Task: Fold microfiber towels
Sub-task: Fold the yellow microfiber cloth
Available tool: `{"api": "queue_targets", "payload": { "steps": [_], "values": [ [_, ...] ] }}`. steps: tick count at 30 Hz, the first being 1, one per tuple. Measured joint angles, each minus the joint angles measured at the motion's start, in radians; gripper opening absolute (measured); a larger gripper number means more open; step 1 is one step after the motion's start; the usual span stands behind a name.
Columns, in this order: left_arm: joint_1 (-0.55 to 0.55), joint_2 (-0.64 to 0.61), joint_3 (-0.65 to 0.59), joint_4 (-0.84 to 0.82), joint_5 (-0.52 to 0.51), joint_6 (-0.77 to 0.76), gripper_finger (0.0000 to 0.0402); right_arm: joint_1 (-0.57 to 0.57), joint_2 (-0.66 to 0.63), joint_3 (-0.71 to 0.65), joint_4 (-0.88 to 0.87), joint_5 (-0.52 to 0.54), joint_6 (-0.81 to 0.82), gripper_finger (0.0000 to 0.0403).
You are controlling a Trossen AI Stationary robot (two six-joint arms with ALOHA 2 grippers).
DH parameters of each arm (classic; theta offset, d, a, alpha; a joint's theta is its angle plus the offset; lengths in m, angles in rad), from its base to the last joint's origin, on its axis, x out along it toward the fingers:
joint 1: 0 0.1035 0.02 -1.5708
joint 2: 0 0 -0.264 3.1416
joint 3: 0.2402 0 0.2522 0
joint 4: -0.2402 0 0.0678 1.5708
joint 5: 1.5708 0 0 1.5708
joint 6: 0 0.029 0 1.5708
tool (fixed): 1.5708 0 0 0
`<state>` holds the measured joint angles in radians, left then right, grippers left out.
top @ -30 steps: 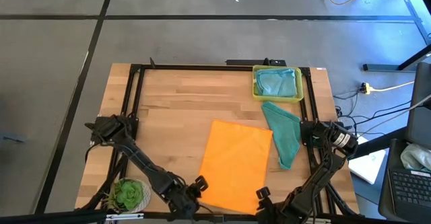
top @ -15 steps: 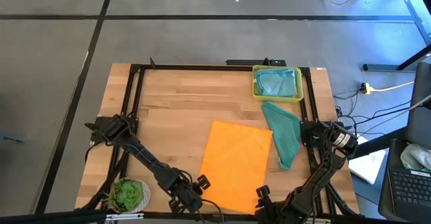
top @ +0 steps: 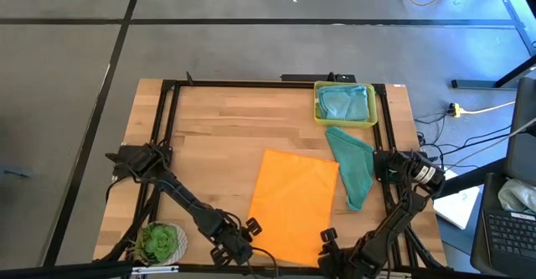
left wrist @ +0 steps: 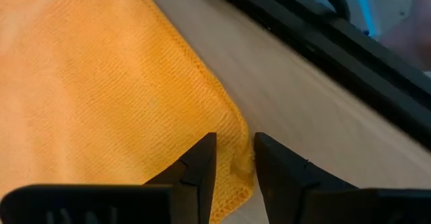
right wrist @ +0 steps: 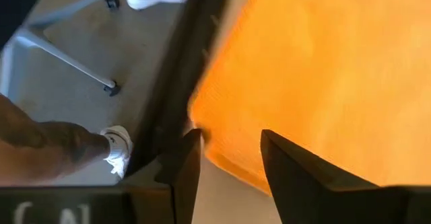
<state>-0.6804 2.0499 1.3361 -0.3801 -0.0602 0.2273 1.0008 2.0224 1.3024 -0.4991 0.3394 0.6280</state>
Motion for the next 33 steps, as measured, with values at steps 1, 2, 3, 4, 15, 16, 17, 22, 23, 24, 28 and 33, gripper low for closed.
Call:
{"api": "queue_targets", "payload": {
  "steps": [1, 2, 3, 4, 15, 16, 17, 22, 23, 24, 28, 33],
  "values": [
    [0.001, 0.006, 0.001, 0.004, 0.002, -0.001, 0.0096, 0.000, 0.000, -0.018, 0.012, 0.000, 0.006, 0.0152],
    [0.000, 0.011, 0.001, 0.006, 0.003, -0.007, 0.0096, 0.000, 0.001, -0.032, 0.022, 0.000, 0.021, 0.0147],
    [0.000, 0.013, 0.002, 0.006, 0.001, -0.007, 0.0096, 0.000, 0.001, -0.040, 0.032, 0.001, 0.027, 0.0141],
    [0.000, 0.013, 0.002, 0.006, -0.002, -0.008, 0.0096, 0.000, 0.000, -0.043, 0.035, 0.001, 0.028, 0.0136],
    [-0.001, 0.005, 0.003, 0.010, -0.121, -0.011, 0.0082, 0.002, 0.001, -0.008, 0.079, -0.037, -0.005, 0.0070],
    [0.000, 0.005, 0.003, 0.010, -0.120, -0.014, 0.0077, 0.003, 0.001, -0.007, 0.096, -0.047, -0.005, 0.0065],
    [-0.001, 0.005, 0.003, 0.010, -0.121, -0.015, 0.0071, 0.004, 0.001, -0.006, 0.109, -0.054, -0.004, 0.0060],
    [-0.001, 0.005, 0.003, 0.010, -0.121, -0.027, 0.0038, 0.007, 0.001, -0.006, 0.119, -0.072, -0.003, 0.0040],
    [0.000, 0.005, 0.003, 0.009, -0.122, -0.039, 0.0031, 0.008, 0.001, -0.006, 0.118, -0.072, -0.003, 0.0038],
    [0.000, 0.005, 0.003, 0.009, -0.121, -0.044, 0.0023, 0.008, 0.001, -0.006, 0.117, -0.073, -0.002, 0.0036],
    [0.000, 0.005, 0.004, 0.008, -0.121, -0.071, 0.0003, 0.008, 0.001, -0.006, 0.124, -0.072, -0.001, 0.0031],
    [0.000, 0.005, 0.004, 0.008, -0.120, -0.086, 0.0003, 0.011, 0.001, -0.007, 0.181, -0.072, -0.003, 0.0031]
  ]
}}
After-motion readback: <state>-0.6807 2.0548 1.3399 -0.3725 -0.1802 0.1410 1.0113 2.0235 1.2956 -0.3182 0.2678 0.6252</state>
